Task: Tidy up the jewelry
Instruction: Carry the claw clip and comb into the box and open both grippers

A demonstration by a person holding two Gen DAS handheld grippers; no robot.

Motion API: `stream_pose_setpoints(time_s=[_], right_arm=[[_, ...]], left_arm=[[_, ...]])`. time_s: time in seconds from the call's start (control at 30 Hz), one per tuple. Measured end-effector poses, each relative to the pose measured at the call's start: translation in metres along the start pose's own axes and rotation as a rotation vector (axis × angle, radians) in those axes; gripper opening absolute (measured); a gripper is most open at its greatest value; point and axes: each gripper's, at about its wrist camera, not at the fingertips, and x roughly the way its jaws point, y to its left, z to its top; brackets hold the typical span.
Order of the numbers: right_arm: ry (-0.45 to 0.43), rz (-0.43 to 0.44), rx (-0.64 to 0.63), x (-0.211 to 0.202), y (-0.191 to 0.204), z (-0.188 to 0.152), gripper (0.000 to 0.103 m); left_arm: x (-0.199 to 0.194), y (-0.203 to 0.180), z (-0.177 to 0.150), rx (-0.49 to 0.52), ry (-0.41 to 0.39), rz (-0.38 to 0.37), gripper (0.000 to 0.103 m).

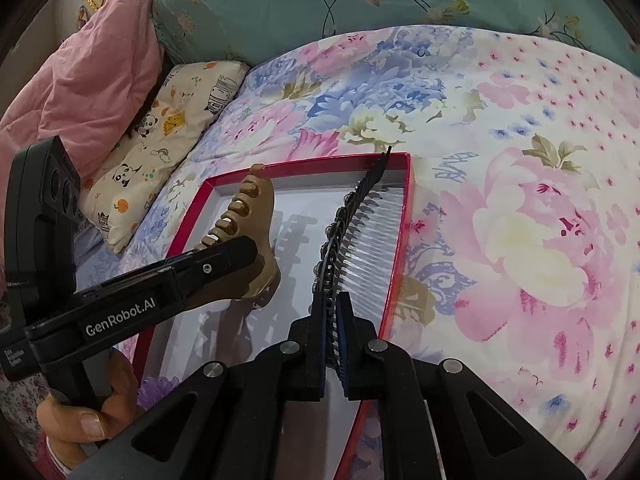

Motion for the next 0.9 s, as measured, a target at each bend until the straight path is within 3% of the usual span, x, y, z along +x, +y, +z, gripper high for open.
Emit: stream_pose_setpoints(time_s=[0.13, 0.37, 0.9], right_arm=[[0.0, 0.0, -0.002, -0.002, 0.001, 0.0, 0.01], [-0.015, 0.008, -0.015, -0.009, 0.005, 0.0, 0.026], [-0.052, 0.022, 0.004, -0.038, -0.003, -0.007, 0.029]], left_arm=[[-0.001, 0.0, 0.0, -0.007, 0.005, 0.001, 0.028], [-0.003, 0.0, -0.004, -0.008, 0.01, 0.007, 0.033], [-0.001, 0.003, -0.009, -0.022, 0.025, 0.022, 0.039]])
